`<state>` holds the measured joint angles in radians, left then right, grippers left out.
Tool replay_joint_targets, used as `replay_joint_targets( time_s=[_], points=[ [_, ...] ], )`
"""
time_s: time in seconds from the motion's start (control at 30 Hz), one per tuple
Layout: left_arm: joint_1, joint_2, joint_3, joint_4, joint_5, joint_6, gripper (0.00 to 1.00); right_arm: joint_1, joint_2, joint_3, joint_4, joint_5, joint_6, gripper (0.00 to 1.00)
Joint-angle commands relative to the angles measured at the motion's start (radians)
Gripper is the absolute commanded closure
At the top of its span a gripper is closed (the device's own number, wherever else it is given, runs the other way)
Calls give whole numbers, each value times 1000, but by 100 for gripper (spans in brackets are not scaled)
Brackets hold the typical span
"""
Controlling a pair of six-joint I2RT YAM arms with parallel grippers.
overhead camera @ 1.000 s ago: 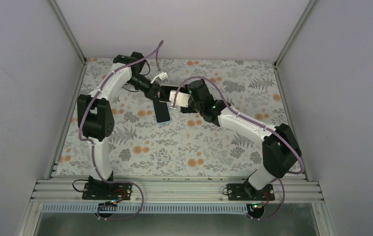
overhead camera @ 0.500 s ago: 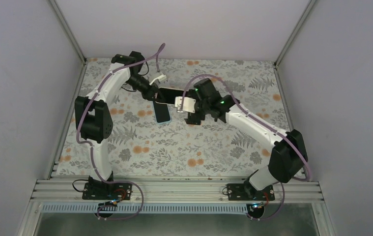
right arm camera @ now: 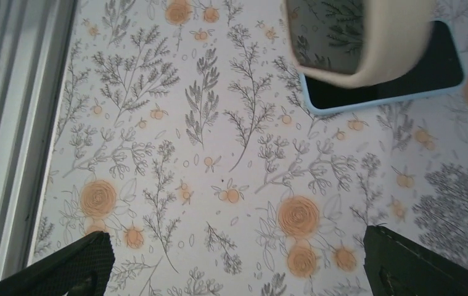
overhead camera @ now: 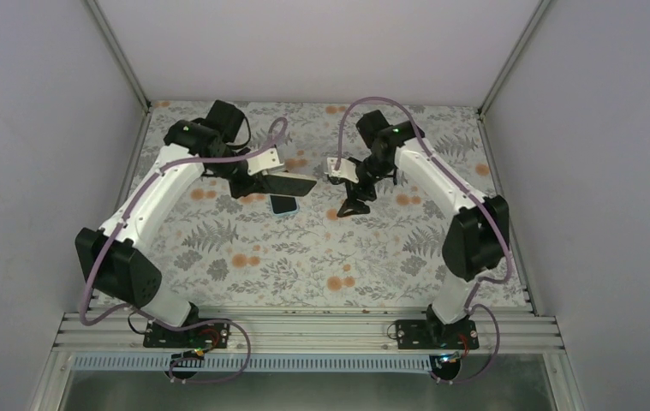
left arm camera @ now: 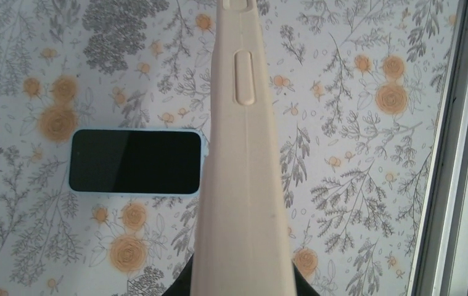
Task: Take the phone out of the phone case
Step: Pick up the phone at the center of the board.
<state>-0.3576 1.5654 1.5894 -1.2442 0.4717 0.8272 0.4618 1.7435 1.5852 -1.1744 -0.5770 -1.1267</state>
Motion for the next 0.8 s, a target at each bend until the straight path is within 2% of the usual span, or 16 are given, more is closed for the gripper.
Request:
replay_joint_targets(
  time_s=[0.0,0.23,0.77],
  points=[
    [-42,-60,-74,77,-32,14,98,-4,80,102,-103,-95,-33,0],
    [-75,-79,-83,48,1,4,98,-3,127,142,-27,-96,20,0],
    [-129,-26,-35,63,25,-23,98,-4,156,169,15,-72,42,1]
  ],
)
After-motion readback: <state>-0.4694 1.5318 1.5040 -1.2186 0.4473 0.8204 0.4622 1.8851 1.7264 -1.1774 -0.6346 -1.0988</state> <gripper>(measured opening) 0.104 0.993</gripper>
